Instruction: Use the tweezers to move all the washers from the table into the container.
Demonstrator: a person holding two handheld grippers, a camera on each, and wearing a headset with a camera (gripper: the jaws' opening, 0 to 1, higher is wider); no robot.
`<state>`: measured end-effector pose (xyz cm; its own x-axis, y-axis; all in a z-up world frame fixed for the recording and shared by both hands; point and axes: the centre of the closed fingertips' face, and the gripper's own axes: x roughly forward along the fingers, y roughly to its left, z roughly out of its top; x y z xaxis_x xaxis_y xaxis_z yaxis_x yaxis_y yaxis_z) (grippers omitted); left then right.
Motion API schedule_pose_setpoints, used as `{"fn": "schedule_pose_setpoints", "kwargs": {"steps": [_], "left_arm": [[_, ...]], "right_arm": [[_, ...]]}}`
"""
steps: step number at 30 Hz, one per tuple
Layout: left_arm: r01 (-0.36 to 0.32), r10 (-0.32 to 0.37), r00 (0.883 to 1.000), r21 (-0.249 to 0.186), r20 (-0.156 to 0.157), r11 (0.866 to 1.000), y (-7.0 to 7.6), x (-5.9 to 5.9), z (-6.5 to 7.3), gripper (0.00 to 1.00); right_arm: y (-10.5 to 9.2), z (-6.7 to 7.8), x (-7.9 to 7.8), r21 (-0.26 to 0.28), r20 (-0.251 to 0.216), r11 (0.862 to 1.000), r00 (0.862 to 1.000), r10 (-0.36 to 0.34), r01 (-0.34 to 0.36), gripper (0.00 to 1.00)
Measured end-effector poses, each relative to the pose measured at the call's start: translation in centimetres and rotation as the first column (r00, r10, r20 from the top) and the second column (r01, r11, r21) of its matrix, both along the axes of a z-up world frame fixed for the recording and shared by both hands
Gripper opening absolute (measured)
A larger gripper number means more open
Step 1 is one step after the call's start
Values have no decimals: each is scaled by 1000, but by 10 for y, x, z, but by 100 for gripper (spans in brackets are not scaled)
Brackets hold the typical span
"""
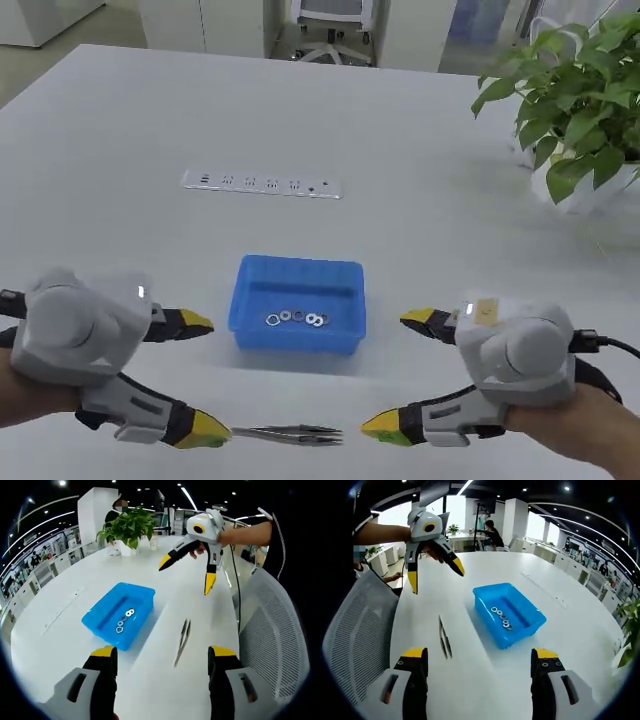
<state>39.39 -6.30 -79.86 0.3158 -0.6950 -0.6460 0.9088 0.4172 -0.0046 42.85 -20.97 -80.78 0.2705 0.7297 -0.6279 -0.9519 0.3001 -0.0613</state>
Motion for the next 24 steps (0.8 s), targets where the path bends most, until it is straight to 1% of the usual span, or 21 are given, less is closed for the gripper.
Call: {"fn": "schedule_pose_setpoints", "kwargs": {"steps": [2, 3, 6, 8, 11, 15, 19, 24], "left_arm": [[-21, 21, 1000, -7, 10, 1000, 2, 1, 2, 82], [-29, 29, 999, -11, 13, 1000, 2, 1, 3, 85], [-60, 61, 998, -20, 33, 998, 4, 3, 7, 91], [-64, 66, 997, -28, 46, 998, 3, 2, 9, 93], [-80, 82, 995, -40, 49, 996, 3, 2, 13, 97], [-89, 92, 994, -47, 62, 995, 3, 3, 19, 99], [-91, 93, 994, -38, 58, 995, 5, 5, 21, 99], [-116, 119, 991, -65, 54, 991, 6, 10, 26, 99]], "right_arm": [[-3, 2, 1, 8, 1, 1000, 1000, -9, 9, 90], [-3, 3, 0, 22, -6, 1000, 1000, -13, 13, 91], [-6, 5, 0, 27, -4, 999, 1000, -22, 22, 95], [-7, 6, -2, 37, -8, 999, 1000, -23, 24, 97], [-9, 10, -3, 54, -9, 998, 999, -31, 31, 100], [-14, 13, -3, 65, -7, 997, 999, -41, 41, 100], [-18, 16, -3, 62, 0, 997, 999, -45, 45, 100], [-20, 22, -1, 81, 0, 995, 998, -62, 62, 100]]}}
